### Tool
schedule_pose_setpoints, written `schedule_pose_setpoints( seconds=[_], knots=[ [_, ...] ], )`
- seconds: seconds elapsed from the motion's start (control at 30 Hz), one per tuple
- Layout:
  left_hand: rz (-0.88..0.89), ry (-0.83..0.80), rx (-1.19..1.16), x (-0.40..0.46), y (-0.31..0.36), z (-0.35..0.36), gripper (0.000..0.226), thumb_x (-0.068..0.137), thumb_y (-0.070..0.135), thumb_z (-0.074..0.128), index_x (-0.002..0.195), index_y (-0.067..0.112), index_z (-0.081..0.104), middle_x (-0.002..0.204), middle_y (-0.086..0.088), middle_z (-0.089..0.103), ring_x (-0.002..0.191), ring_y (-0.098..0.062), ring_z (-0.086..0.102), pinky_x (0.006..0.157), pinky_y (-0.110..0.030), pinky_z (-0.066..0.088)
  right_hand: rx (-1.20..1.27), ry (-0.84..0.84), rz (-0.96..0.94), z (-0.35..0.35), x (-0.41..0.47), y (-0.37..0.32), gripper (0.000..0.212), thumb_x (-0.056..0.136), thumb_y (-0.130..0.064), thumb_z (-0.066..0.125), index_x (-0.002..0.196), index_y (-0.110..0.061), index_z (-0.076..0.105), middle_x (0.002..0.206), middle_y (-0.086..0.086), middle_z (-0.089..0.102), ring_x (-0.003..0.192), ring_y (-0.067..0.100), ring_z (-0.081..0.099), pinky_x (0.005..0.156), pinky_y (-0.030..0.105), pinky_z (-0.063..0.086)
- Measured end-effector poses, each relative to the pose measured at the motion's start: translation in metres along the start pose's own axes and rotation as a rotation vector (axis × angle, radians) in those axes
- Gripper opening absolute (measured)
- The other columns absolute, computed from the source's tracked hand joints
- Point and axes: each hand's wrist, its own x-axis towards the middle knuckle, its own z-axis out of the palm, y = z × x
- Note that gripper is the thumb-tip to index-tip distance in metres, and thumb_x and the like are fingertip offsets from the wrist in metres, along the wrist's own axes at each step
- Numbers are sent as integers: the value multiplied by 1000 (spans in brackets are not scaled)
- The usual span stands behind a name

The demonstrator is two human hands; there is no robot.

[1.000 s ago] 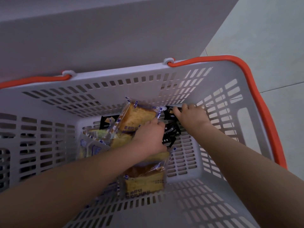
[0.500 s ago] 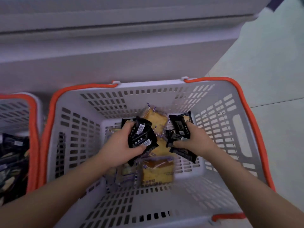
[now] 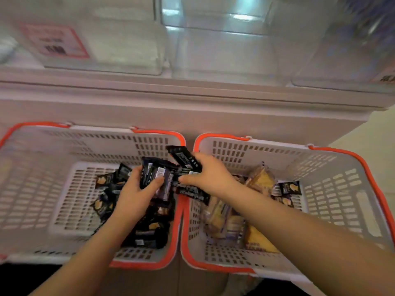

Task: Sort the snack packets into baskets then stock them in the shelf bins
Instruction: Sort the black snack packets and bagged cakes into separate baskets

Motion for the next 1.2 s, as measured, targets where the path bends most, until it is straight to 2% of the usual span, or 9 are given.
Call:
schedule_pose_setpoints(
  seconds=[0.1, 0.27, 0.43, 0.57, 0.67, 0.77, 0.97, 1.1, 1.2],
  knots=[
    [-312, 71, -129, 3, -31, -34, 69, 81, 48, 63, 138, 19, 37, 136, -7, 49, 119, -29, 52, 98, -51, 44, -109, -15, -4, 52, 11, -27, 50, 80, -30, 70, 126, -20, 52, 119, 3, 63, 106, 22, 59, 83, 33, 49],
    [-483, 148, -182, 6, -67, -68, 72, 81, 37, 67, 139, 8, 36, 136, -17, 49, 120, -38, 50, 100, -54, 42, -453, -171, 147, 133, 16, -29, 42, 89, -20, 58, 126, -8, 42, 122, 17, 53, 110, 37, 55, 84, 42, 47],
    [-221, 86, 279, -4, -75, -67, 54, 82, 29, 65, 125, 8, 40, 118, -10, 58, 96, -23, 56, 79, -30, 43, -650, -326, 211, 159, 6, -14, 41, 94, -10, 45, 133, -4, 33, 133, 19, 41, 121, 36, 43, 96, 42, 41],
    [14, -90, 668, -8, -93, -52, 67, 91, 28, 52, 145, 7, 17, 140, -13, 40, 127, -30, 39, 102, -39, 37, -764, -316, 59, 146, 4, -16, 43, 94, -14, 47, 134, -3, 37, 131, 16, 43, 121, 32, 41, 99, 39, 38],
    [-160, -429, 881, -7, -105, -45, 72, 98, 33, 36, 148, 7, -9, 152, -15, 16, 136, -35, 24, 108, -42, 27, -782, -242, -58, 128, 2, -14, 38, 91, -6, 43, 130, -5, 43, 129, 14, 47, 120, 30, 42, 100, 38, 39],
    [-237, -459, 917, -1, -104, -48, 69, 99, 34, 33, 148, 10, -8, 153, -14, 15, 137, -35, 21, 109, -43, 27, -735, -189, -108, 111, -1, -10, 58, 85, 7, 40, 140, -10, 34, 139, 13, 41, 130, 28, 35, 108, 37, 32],
    [316, -110, 592, -2, -51, -22, 45, 93, 14, 46, 137, 10, 41, 137, -7, 43, 127, -22, 36, 106, -30, 29, -695, 50, -272, 79, -15, 8, 62, 82, 10, 42, 140, -12, 38, 145, 6, 38, 138, 21, 26, 114, 31, 18],
    [669, -278, 537, -14, -3, 25, 29, 87, 9, 50, 114, 7, 61, 116, -7, 57, 109, -23, 49, 96, -27, 34, -757, 66, -274, 35, -24, 45, 51, 79, 3, 54, 129, -6, 50, 134, 12, 49, 129, 29, 42, 110, 38, 31],
    [758, -444, 564, -17, 8, 66, 29, 87, 10, 49, 114, 8, 60, 116, -6, 56, 109, -22, 48, 95, -28, 35, -884, -62, -140, -7, -30, 85, 52, 85, -5, 50, 136, -11, 41, 143, 8, 39, 134, 24, 32, 110, 35, 28]
  ],
)
